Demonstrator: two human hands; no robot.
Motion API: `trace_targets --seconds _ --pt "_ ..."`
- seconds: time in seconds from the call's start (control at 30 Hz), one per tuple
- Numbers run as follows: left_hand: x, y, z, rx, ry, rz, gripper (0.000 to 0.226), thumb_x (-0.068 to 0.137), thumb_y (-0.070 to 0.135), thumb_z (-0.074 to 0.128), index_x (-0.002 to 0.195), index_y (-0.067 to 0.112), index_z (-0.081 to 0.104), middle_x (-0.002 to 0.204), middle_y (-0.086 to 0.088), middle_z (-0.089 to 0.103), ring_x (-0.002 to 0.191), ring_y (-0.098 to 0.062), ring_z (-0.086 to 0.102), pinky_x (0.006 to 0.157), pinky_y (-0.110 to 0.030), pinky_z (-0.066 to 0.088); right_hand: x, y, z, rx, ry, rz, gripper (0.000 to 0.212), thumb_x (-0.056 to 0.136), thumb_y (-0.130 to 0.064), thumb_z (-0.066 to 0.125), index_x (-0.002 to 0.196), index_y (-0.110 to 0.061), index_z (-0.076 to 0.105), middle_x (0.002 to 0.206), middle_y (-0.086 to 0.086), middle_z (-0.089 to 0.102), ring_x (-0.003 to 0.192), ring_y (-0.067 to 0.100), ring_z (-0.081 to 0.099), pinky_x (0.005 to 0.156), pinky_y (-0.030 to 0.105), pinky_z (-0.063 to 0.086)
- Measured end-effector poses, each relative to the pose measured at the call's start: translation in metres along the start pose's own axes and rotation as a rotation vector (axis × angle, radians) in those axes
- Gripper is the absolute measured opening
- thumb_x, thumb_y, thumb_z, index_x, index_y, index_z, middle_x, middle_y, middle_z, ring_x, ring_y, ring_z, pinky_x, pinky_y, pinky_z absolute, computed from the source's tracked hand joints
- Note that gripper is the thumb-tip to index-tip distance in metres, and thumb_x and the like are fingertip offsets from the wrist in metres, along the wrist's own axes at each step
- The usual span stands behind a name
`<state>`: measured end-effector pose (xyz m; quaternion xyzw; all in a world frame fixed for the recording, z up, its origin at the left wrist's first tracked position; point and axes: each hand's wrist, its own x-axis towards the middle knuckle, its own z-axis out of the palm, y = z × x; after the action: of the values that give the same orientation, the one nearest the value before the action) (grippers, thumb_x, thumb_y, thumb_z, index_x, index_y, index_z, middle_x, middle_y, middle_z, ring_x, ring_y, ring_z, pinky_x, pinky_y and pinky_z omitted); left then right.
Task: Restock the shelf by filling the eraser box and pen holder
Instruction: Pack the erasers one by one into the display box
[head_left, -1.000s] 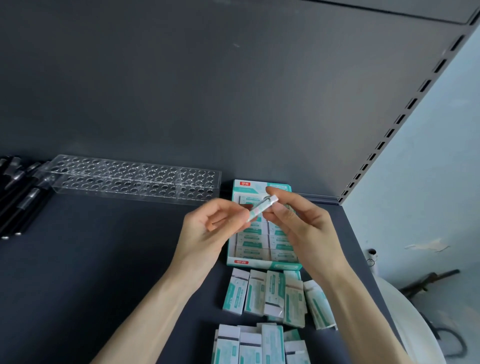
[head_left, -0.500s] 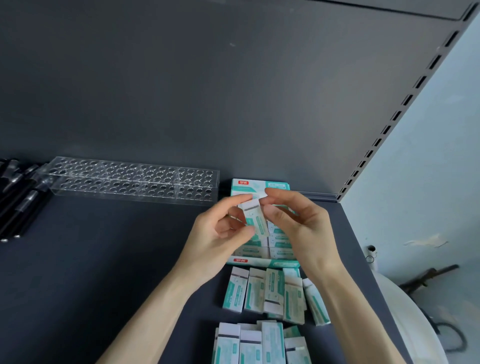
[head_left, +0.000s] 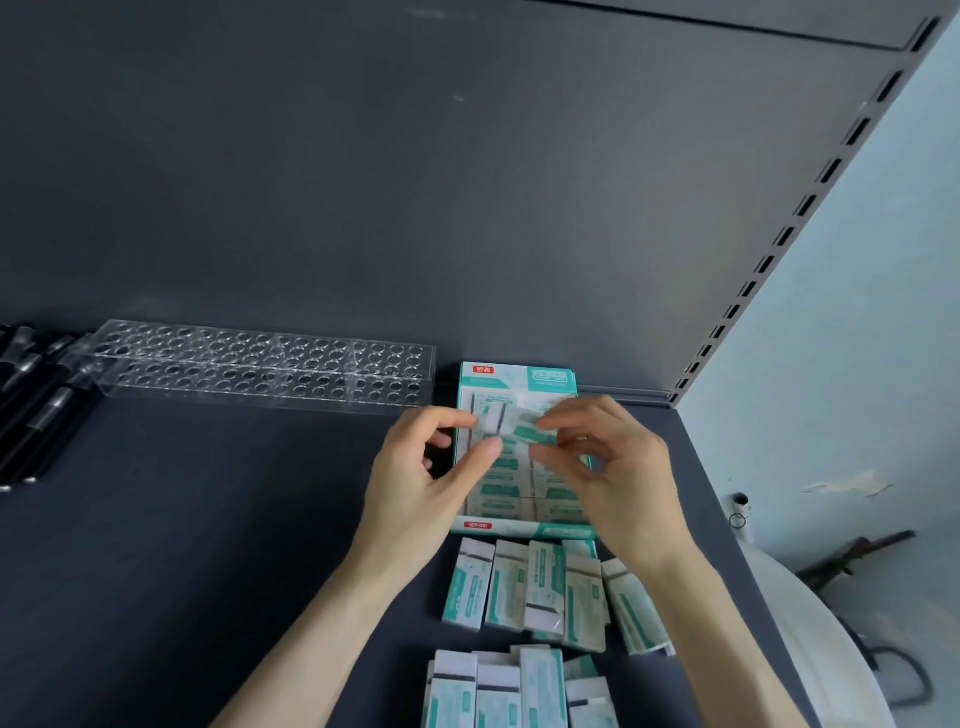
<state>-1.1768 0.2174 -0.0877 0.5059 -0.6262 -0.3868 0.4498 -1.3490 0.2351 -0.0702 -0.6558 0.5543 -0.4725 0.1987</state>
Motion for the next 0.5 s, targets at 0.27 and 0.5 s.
trace_targets --seconds 0.27,0.5 --pt "-0.006 0.002 0.001 0.165 -0.278 0.030 0.073 0.062 0.038 0.084 0.103 0.065 0.030 0.109 0.053 0.033 0.107 0.031 0.030 0.084 -0.004 0.028 0.021 0.032 -0.013 -0.504 0.086 -0.017 0.016 0.076 -0.004 0.074 0.092 -0.010 0.073 0.098 0.002 0.071 0.089 0.027 0.059 0.076 0.033 0.048" --pt "-0.006 0.003 0.001 0.182 -0.281 0.074 0.076 0.061 0.045 0.083 0.103 0.075 0.026 0.113 0.057 0.028 0.113 0.027 0.030 0.105 -0.029 0.031 0.029 0.039 -0.002 -0.608 0.007 0.003 0.018 0.081 -0.008 0.070 0.098 -0.012 0.072 0.105 -0.002 0.070 0.096 0.020 0.048 0.073 0.026 0.034"
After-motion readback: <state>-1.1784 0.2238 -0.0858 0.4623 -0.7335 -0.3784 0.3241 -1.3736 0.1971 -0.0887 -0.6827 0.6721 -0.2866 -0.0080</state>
